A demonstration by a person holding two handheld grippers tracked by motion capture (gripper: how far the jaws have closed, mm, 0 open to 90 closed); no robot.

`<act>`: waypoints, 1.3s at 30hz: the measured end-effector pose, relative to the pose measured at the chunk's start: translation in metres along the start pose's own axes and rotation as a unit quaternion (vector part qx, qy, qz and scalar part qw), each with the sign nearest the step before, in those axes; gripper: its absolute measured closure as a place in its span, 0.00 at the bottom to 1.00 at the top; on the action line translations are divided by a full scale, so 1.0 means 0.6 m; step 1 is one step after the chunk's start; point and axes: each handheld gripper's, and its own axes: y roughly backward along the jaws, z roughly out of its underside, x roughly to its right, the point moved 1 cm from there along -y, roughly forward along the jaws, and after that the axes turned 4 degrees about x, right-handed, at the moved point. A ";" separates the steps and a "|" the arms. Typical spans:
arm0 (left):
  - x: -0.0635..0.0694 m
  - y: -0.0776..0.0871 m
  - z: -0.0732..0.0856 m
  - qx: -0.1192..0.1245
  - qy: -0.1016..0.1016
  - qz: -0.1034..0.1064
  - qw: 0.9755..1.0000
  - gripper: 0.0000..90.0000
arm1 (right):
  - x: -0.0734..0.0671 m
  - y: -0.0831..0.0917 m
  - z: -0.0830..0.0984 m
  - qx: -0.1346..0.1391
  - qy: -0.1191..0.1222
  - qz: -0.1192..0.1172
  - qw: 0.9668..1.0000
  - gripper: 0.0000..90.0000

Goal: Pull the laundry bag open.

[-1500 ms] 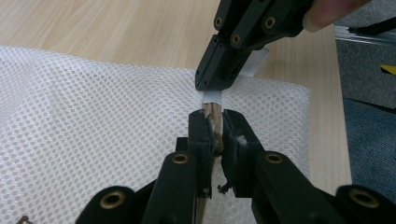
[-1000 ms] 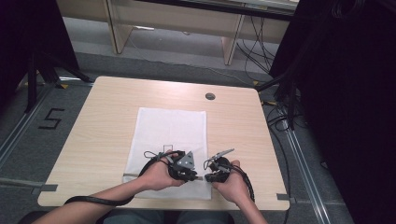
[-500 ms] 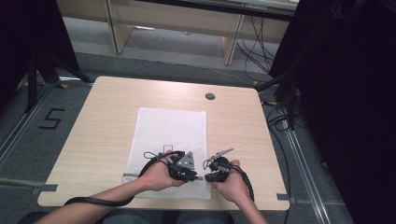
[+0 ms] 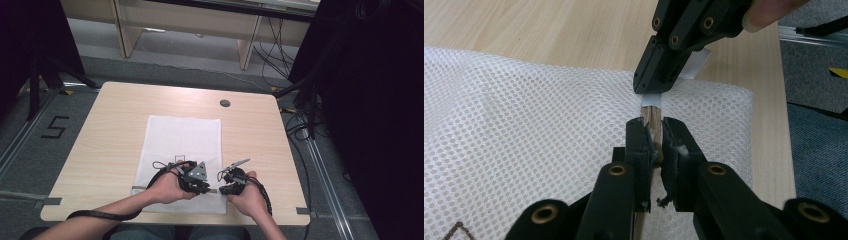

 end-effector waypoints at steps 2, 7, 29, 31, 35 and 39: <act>0.000 0.001 0.000 -0.001 0.004 0.001 1.000 0.91 | 0.000 0.000 0.000 0.000 0.001 0.000 1.000 1.00; 0.001 0.005 0.001 -0.002 0.004 0.001 1.000 0.91 | 0.001 0.000 0.000 0.000 -0.005 -0.002 1.000 1.00; -0.001 0.018 0.008 -0.001 0.005 0.004 1.000 0.91 | 0.001 0.000 0.000 0.000 -0.005 -0.002 1.000 1.00; 0.000 0.018 0.009 -0.002 0.007 0.002 1.000 0.91 | 0.000 0.000 0.000 0.000 -0.005 -0.001 1.000 1.00; 0.000 0.021 0.009 -0.002 0.005 0.000 1.000 0.91 | 0.002 -0.001 0.000 0.001 0.003 -0.002 1.000 1.00; -0.001 0.027 0.012 -0.001 0.003 0.001 1.000 0.91 | 0.002 -0.001 0.000 0.001 0.002 -0.002 1.000 1.00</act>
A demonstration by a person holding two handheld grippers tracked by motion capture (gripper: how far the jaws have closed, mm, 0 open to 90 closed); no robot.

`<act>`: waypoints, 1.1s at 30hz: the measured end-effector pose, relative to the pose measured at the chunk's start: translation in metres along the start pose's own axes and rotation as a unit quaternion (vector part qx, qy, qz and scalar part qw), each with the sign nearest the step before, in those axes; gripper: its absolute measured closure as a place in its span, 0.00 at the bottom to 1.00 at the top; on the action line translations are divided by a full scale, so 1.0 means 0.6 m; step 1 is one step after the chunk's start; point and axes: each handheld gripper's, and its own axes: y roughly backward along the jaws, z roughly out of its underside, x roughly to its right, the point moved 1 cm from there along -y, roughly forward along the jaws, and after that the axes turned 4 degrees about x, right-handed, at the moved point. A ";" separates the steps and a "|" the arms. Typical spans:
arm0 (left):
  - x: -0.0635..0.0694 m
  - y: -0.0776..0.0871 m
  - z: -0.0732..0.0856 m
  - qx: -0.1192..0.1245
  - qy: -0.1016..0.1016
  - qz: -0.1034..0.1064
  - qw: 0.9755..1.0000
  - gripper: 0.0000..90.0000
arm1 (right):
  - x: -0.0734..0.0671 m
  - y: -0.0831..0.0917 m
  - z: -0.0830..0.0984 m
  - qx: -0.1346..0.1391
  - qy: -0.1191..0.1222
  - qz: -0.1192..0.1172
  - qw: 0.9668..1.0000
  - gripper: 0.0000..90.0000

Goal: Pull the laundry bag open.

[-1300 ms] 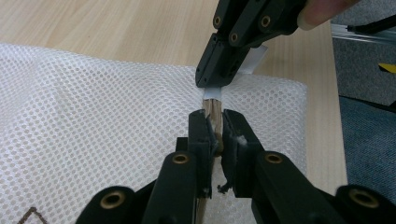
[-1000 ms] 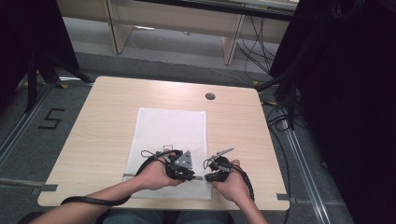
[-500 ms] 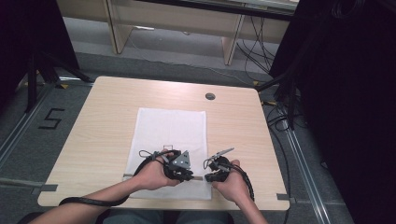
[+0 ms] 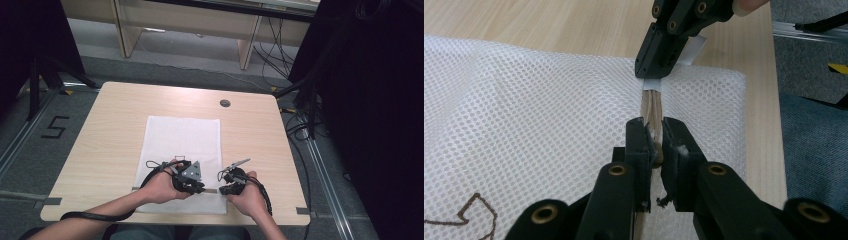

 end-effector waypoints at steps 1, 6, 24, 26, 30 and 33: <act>-0.001 0.002 0.001 -0.001 -0.004 0.000 1.000 0.91 | -0.001 0.001 0.000 -0.001 -0.005 0.002 1.000 1.00; -0.002 0.007 0.005 -0.003 0.004 -0.001 1.000 0.91 | -0.001 0.000 0.000 -0.001 -0.005 0.001 1.000 1.00; -0.002 0.019 0.009 -0.003 -0.007 -0.005 1.000 0.91 | -0.005 0.001 0.000 -0.008 -0.015 0.008 1.000 1.00; -0.001 0.021 0.010 -0.004 0.000 -0.005 1.000 0.91 | -0.003 0.000 0.000 -0.002 -0.005 0.004 1.000 1.00; -0.002 0.021 0.013 -0.003 0.003 -0.005 1.000 0.91 | -0.002 0.000 -0.001 -0.002 -0.005 0.002 1.000 1.00; -0.003 0.022 0.013 -0.002 0.004 -0.004 1.000 0.91 | -0.002 0.000 0.000 -0.002 -0.006 0.003 1.000 1.00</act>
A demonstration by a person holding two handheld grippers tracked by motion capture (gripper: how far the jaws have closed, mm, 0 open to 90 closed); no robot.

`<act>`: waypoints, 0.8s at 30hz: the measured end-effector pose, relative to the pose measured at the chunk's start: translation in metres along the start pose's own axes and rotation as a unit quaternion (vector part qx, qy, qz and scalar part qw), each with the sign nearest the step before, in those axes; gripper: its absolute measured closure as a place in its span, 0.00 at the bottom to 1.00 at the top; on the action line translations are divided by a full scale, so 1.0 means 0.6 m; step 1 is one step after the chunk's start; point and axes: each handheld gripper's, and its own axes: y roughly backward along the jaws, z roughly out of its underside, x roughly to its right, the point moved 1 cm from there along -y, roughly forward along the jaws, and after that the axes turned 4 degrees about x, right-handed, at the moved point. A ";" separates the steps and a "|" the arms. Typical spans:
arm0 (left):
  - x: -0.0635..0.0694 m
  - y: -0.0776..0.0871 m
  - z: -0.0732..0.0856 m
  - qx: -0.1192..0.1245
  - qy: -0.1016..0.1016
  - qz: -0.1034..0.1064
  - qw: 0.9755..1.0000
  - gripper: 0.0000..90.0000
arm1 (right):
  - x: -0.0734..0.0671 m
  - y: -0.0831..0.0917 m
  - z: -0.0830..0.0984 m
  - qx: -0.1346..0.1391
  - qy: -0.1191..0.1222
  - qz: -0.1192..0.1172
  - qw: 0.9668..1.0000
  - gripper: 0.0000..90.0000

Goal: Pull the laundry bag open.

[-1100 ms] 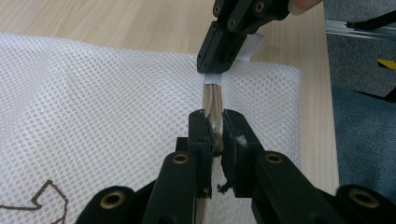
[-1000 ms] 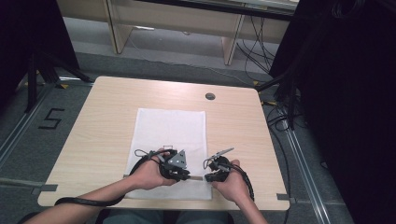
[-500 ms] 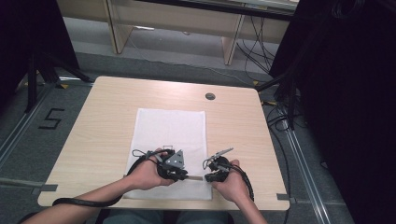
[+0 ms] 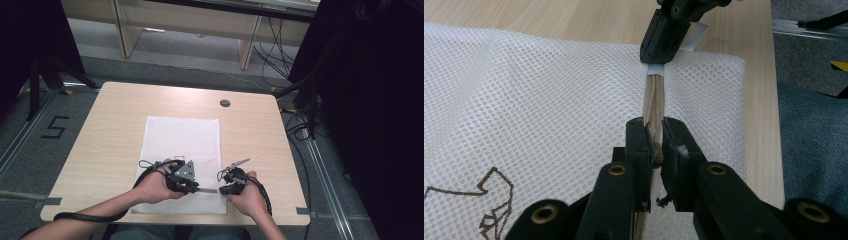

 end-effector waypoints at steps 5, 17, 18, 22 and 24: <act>-0.003 0.003 0.002 -0.001 0.001 0.000 1.000 0.91 | 0.000 0.000 0.000 0.000 0.000 0.000 1.000 1.00; -0.001 0.003 0.003 -0.001 0.003 0.001 1.000 0.91 | -0.002 0.002 0.001 -0.007 -0.011 0.005 1.000 1.00; -0.001 0.003 0.003 -0.001 0.003 0.001 1.000 0.91 | -0.002 0.002 0.001 -0.007 -0.012 0.005 1.000 1.00; -0.002 0.004 0.004 -0.004 0.000 0.001 1.000 0.91 | -0.003 0.002 0.000 -0.006 -0.011 0.005 1.000 1.00; -0.003 0.005 0.006 -0.004 -0.004 0.000 1.000 0.91 | -0.003 0.002 0.000 -0.007 -0.009 0.005 1.000 1.00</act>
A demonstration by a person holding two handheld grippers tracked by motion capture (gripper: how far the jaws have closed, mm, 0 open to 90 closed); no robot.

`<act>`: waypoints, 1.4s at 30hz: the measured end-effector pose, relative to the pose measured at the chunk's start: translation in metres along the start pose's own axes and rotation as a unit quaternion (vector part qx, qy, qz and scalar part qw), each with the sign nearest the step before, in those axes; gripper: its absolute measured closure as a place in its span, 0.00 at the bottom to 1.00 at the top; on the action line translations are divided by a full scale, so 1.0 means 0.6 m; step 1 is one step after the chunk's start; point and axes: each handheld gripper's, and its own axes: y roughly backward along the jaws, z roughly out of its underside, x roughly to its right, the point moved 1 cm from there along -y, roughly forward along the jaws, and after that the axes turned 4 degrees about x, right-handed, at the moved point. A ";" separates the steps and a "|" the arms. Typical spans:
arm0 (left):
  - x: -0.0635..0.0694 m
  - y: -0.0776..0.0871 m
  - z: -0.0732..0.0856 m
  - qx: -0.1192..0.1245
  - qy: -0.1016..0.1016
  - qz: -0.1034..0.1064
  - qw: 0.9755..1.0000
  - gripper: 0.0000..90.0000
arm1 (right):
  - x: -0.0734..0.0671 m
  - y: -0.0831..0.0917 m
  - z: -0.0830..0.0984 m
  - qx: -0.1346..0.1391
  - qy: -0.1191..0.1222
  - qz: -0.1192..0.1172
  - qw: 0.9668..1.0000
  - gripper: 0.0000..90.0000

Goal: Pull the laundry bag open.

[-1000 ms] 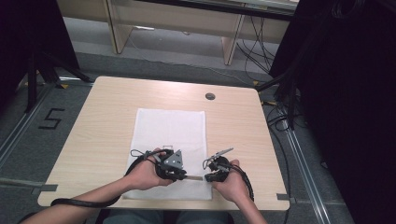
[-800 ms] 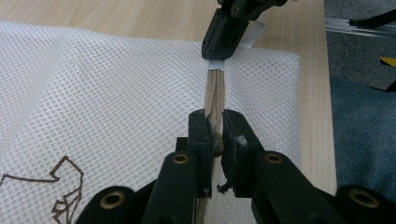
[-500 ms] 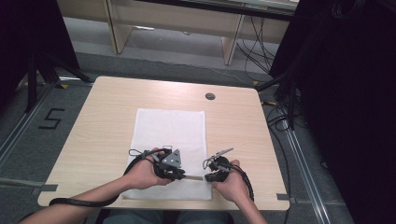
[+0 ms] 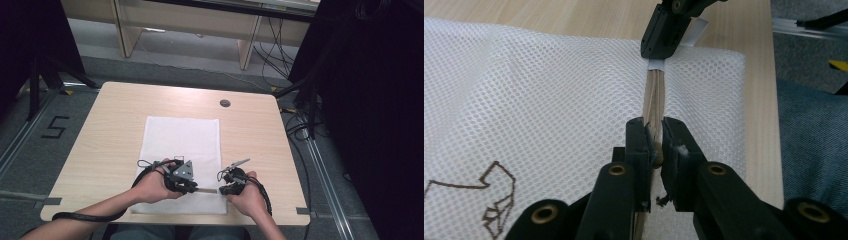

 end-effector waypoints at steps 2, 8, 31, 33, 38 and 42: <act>0.001 0.001 0.001 0.000 0.007 0.001 1.000 0.91 | 0.000 0.000 0.000 0.000 -0.001 0.000 1.000 1.00; 0.001 0.002 0.003 -0.003 0.004 0.001 1.000 0.91 | 0.000 0.000 0.000 0.000 -0.002 0.000 1.000 1.00; -0.004 0.015 0.010 -0.010 -0.003 -0.001 1.000 0.91 | 0.000 0.000 0.000 0.000 -0.001 -0.001 1.000 1.00; -0.004 0.016 0.011 -0.010 0.001 0.002 1.000 0.91 | 0.001 -0.001 0.000 0.002 0.001 -0.002 1.000 1.00; -0.003 0.017 0.012 -0.009 0.002 0.001 1.000 0.91 | 0.001 0.000 0.000 0.001 0.000 -0.001 1.000 1.00; -0.004 0.020 0.013 -0.013 -0.005 0.000 1.000 0.91 | 0.000 0.000 0.000 0.000 -0.001 0.000 1.000 1.00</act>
